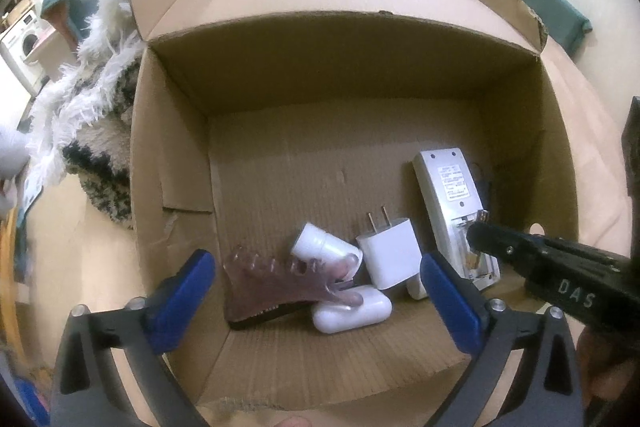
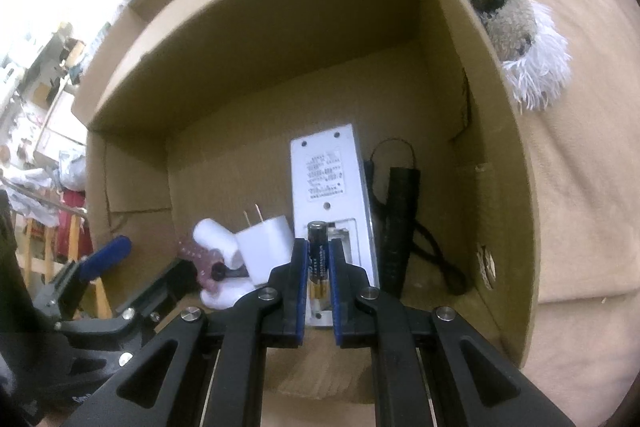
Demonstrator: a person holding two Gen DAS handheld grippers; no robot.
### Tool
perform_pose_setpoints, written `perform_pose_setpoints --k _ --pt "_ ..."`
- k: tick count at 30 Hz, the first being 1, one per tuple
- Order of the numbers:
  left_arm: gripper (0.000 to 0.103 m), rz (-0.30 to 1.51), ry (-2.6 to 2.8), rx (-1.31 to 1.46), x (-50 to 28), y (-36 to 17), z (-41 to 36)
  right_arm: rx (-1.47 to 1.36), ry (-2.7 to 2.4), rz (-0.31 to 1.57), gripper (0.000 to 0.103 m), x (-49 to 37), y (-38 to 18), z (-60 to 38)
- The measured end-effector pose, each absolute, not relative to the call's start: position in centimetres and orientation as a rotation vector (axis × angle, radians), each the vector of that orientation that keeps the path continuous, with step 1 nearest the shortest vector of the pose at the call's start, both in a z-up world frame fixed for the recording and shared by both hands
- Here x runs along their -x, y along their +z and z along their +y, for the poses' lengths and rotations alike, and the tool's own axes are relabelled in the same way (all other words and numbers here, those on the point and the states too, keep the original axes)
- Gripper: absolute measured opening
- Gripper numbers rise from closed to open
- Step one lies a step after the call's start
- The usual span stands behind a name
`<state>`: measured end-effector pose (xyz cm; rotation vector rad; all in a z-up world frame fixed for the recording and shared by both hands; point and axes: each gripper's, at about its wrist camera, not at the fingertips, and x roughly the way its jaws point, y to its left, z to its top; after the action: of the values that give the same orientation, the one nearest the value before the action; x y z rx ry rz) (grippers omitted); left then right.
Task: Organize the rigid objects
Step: 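Lower toe separator and battery into the box and open both tools, then withdraw both tools out of the box toward the remaining items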
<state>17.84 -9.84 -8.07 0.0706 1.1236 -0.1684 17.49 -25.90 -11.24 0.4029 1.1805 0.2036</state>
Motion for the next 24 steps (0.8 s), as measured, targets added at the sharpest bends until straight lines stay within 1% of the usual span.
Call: perform_pose_setpoints --k 2,4,5,6,7,9,10,11,12,13,14,24 --pt "0.102 1.120 -0.168 -0.070 -17.7 -7.8 -9.7 -0.413 0.210 1.168 0.012 -17.4 -11.0 -26.1" --pt "0.102 1.115 -0.170 -0.063 -17.7 -7.6 -9.6 -0.442 0.223 1.155 0.020 -17.4 -10.7 -26.3" --pt "0.102 1.114 -0.170 -0.062 -17.7 -7.6 -9.5 -0.448 0.222 1.148 0.034 -17.5 -10.6 -26.4" --pt "0.102 1.111 -0.170 -0.059 -17.6 -7.5 -9.2 -0.453 0.219 1.141 0.056 -17.4 -10.4 -26.5" --pt "0.102 1.107 -0.171 -0.055 -17.5 -7.4 -9.2 -0.461 0.219 1.129 0.067 -17.3 -10.3 -26.7" --pt "0.102 1.105 -0.169 -0.055 -17.4 -7.2 -9.1 -0.493 0.243 1.109 0.075 -17.3 -10.0 -26.9" --pt "0.102 1.102 -0.170 -0.053 -17.3 -7.1 -8.9 -0.487 0.244 1.104 0.076 -17.2 -9.8 -26.8" --pt "0.102 1.100 -0.167 -0.052 -17.3 -7.1 -8.8 -0.483 0.251 1.092 0.081 -17.2 -9.6 -26.8" --pt "0.102 1.097 -0.166 -0.051 -17.3 -7.0 -8.7 -0.484 0.259 1.080 0.088 -17.1 -9.4 -26.7" --pt "0.102 1.096 -0.164 -0.048 -17.3 -6.8 -8.5 -0.484 0.269 1.067 0.094 -17.1 -9.1 -26.6" --pt "0.102 1.094 -0.164 -0.046 -17.2 -6.7 -8.4 -0.479 0.281 1.051 0.103 -17.0 -8.8 -26.5" --pt "0.102 1.098 -0.153 -0.033 -16.6 -6.2 -8.4 -0.472 0.281 0.964 0.103 -16.6 -7.2 -26.6"
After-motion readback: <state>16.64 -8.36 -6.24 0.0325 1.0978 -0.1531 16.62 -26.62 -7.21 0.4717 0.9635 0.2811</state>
